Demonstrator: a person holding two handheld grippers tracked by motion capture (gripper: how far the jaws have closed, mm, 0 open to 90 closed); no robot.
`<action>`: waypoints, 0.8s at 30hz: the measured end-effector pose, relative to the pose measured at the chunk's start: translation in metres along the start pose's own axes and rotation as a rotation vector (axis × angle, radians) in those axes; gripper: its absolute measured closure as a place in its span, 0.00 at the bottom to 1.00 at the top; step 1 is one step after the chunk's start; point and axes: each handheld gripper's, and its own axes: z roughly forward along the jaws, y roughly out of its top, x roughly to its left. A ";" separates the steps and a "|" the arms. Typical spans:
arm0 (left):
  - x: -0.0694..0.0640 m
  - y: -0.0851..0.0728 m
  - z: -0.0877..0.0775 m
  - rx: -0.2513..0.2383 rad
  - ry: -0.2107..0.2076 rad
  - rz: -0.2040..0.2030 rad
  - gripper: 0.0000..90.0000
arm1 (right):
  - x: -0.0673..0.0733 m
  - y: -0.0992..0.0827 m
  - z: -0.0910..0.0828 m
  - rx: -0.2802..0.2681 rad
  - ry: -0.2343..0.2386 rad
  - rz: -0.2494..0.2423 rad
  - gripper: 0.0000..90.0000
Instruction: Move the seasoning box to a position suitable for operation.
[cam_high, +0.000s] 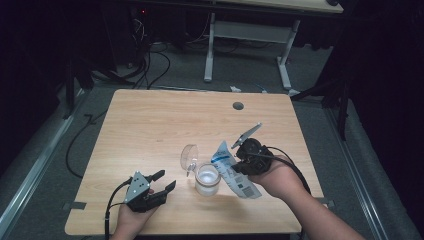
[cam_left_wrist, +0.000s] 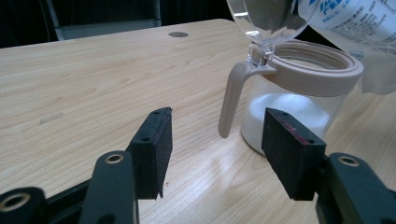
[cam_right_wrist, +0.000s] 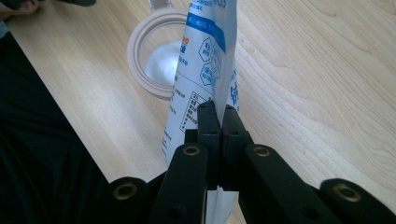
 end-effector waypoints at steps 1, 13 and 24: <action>0.001 0.000 0.000 -0.002 0.002 -0.002 0.48 | -0.001 -0.001 0.001 -0.003 0.002 0.002 1.00; 0.008 0.002 -0.005 0.002 0.022 0.007 0.48 | -0.022 -0.016 0.001 -0.014 -0.045 0.053 1.00; 0.012 0.001 -0.005 0.005 0.023 -0.010 0.49 | -0.048 -0.030 0.007 -0.007 -0.101 0.102 1.00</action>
